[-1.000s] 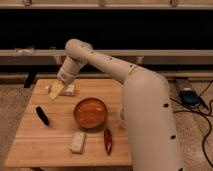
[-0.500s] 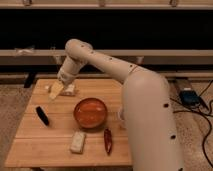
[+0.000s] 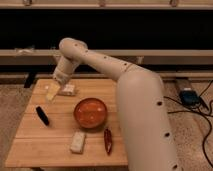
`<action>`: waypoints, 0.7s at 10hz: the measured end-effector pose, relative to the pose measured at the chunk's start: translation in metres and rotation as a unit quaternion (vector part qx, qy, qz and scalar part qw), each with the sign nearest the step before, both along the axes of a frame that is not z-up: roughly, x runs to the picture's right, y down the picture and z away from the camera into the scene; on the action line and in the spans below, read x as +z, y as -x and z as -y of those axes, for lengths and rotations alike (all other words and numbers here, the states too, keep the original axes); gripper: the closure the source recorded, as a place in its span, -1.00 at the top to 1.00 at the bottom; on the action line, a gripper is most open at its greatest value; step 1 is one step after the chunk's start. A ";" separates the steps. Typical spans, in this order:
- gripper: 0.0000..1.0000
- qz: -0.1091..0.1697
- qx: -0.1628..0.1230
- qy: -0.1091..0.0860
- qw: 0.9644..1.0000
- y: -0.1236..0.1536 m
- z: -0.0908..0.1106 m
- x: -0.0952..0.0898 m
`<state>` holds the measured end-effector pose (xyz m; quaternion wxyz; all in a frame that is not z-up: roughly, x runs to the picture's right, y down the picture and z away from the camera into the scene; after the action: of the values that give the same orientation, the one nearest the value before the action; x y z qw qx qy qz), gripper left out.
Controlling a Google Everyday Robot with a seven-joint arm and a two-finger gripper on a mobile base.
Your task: Knock the eraser over
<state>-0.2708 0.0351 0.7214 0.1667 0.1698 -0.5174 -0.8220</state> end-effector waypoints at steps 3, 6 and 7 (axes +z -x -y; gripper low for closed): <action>0.60 -0.002 -0.059 -0.018 0.998 0.050 -0.034 -0.022; 0.60 -0.002 -0.095 -0.027 0.995 0.082 -0.061 -0.024; 0.60 0.002 -0.108 -0.027 0.994 0.095 -0.072 -0.023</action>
<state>-0.3662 0.1075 0.6983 0.0710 0.1193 -0.5111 -0.8482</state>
